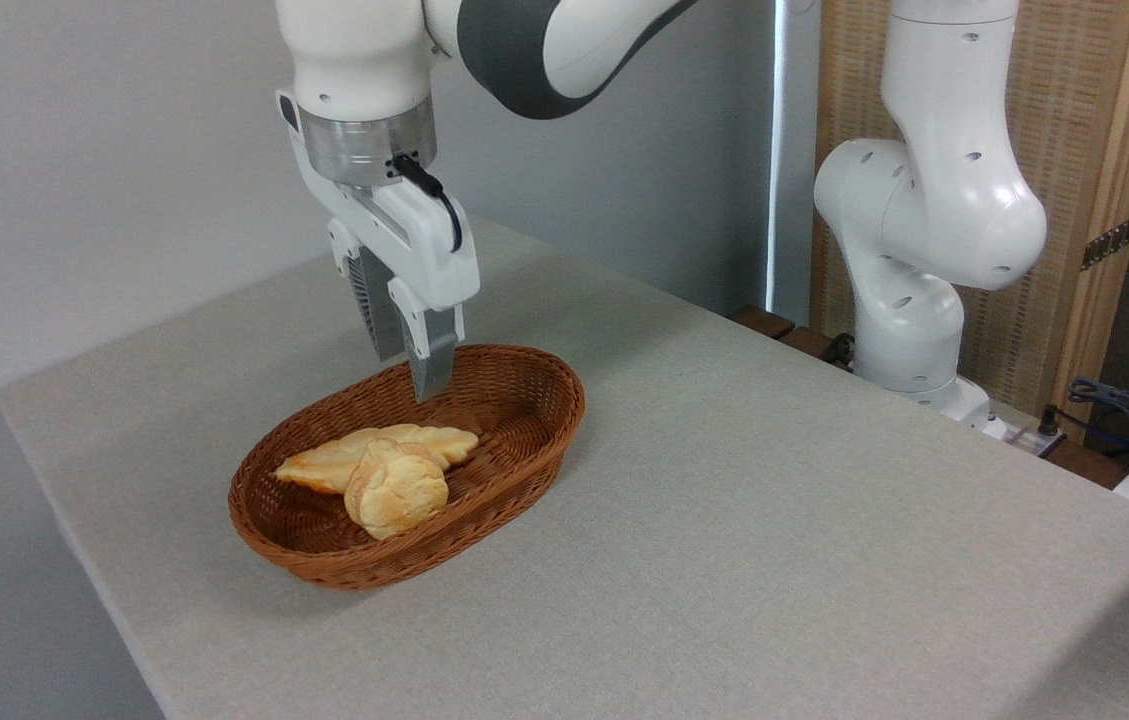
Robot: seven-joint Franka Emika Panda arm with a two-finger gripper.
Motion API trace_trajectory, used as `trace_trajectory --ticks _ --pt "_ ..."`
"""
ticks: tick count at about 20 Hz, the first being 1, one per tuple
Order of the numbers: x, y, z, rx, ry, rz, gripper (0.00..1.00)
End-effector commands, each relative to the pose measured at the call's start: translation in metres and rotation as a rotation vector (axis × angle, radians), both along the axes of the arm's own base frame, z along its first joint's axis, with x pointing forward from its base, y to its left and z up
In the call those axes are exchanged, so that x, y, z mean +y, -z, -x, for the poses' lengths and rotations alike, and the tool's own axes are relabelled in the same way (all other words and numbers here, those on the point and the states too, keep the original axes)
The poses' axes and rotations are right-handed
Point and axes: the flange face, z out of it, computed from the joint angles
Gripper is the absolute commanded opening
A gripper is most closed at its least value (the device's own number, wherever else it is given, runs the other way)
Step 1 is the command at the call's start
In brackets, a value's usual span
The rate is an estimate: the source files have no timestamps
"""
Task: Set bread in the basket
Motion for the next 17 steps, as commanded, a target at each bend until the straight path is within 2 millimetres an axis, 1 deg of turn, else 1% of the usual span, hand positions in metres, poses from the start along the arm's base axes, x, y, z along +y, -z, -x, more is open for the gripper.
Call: trace_trajectory --ticks 1,2,3,6,10,12,13,15,17 --pt "0.04 -0.013 -0.006 -0.052 -0.052 -0.011 1.0" --pt "0.051 -0.017 -0.009 -0.084 -0.074 -0.009 1.0" --pt "0.055 -0.018 -0.01 -0.093 -0.082 -0.01 1.0" --pt "0.066 -0.02 -0.014 -0.135 -0.077 -0.087 1.0" --pt "0.067 -0.02 -0.015 -0.14 -0.071 -0.107 1.0" --pt "0.072 -0.021 -0.015 -0.14 -0.084 -0.098 1.0" --pt "0.069 -0.023 -0.015 -0.144 -0.08 -0.096 1.0" --pt "0.067 -0.036 -0.017 -0.17 -0.08 -0.094 1.0" --pt "0.069 -0.026 -0.02 -0.152 -0.076 -0.098 1.0"
